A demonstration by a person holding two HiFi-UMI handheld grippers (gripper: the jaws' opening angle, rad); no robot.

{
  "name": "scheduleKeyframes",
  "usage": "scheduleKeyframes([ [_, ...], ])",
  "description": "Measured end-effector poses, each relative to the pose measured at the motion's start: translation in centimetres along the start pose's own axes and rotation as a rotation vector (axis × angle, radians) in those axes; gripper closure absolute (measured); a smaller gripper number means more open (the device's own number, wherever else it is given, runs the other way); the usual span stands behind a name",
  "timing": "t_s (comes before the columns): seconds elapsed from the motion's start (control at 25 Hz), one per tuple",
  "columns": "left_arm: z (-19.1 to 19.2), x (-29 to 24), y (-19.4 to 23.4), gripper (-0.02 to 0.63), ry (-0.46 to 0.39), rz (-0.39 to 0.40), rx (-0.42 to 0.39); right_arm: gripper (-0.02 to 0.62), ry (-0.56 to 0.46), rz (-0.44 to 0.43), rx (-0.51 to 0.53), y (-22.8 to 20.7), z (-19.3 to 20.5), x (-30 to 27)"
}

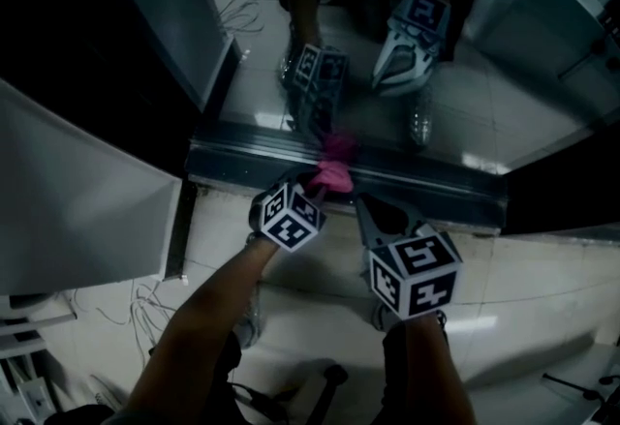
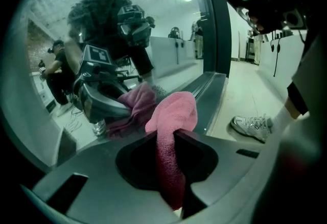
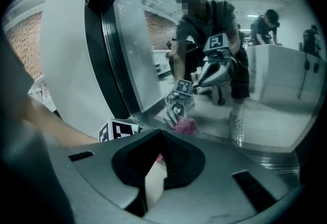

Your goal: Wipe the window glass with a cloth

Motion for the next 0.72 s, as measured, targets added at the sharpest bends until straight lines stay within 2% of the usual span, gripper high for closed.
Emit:
scheduleKeyframes([
  [0.28, -4.5, 5.1, 0.6, 0.55, -0.039, -0.02, -0.105, 0.597, -0.039, -0.003, -0.027, 0.1, -0.7, 1.8],
  [0.52, -8.0, 11.0, 1.0, 0.549, -0.108, -0.054, -0.125, 0.597, -0.083, 0.015, -0.029, 2.0, -1.9, 4.2],
  [0.72, -12.3, 16.5, 1.4, 0.549, -0.189, -0.09, -0.173, 0.597, -0.156, 0.005, -0.005, 4.1, -5.6, 7.0],
])
Point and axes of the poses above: the fingertips, and each gripper's own axes: x backward along the fingers, y to its left, z out of its underside, the point moved 5 cm from there along x, backward along the fingers, and after that the axes turned 13 degrees about z, right-handed, at the moved point
